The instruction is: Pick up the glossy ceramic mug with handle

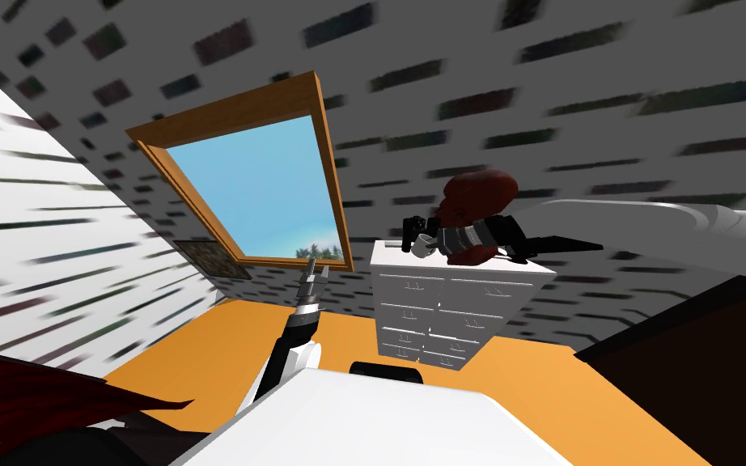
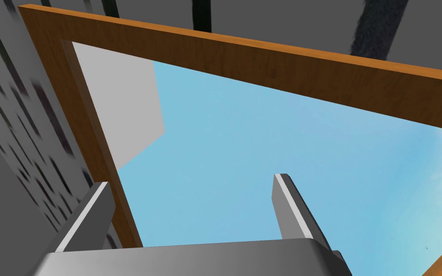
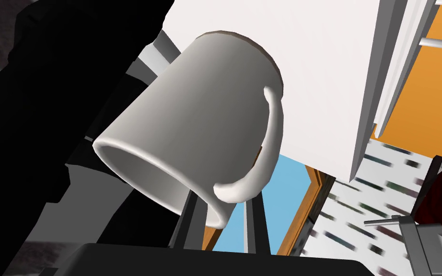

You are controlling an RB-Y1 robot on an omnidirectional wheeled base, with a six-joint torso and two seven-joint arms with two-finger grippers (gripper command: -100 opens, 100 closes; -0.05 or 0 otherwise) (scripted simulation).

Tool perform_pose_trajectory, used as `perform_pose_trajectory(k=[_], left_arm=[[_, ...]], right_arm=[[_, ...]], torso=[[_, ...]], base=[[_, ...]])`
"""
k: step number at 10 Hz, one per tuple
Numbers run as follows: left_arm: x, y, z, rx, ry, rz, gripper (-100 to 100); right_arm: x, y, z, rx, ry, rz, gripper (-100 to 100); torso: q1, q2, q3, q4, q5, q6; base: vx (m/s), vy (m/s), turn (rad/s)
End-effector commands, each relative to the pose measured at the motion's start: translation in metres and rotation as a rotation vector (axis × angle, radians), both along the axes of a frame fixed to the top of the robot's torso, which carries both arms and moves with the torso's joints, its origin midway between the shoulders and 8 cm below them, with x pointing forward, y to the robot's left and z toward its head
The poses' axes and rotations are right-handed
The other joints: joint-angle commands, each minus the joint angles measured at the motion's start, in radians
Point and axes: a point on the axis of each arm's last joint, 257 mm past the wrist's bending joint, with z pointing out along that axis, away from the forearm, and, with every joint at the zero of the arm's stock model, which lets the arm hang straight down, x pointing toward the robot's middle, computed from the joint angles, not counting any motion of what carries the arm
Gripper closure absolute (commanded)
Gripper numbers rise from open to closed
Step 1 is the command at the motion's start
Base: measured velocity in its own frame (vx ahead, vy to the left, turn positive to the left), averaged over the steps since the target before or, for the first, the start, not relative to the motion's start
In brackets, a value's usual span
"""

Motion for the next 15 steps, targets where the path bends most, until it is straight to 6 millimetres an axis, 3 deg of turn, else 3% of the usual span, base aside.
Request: perform_pose_trajectory(k=[1, 15], left_arm=[[0.0, 0.0, 0.0, 0.0, 0.0, 0.0, 0], [0.0, 0.0, 0.0, 0.0, 0.0, 0.0, 0]], right_arm=[[0.0, -0.004, 0.001, 0.008, -0.003, -0.01, 100], [-0.015, -0.033, 0.008, 0.004, -0.012, -0.033, 100]], torso=[[0.0, 0.0, 0.0, 0.0, 0.0, 0.0], [0.0, -0.002, 0.001, 0.003, 0.001, 0.001]], base=[[0.0, 0.0, 0.0], [0.005, 0.01, 0.01]])
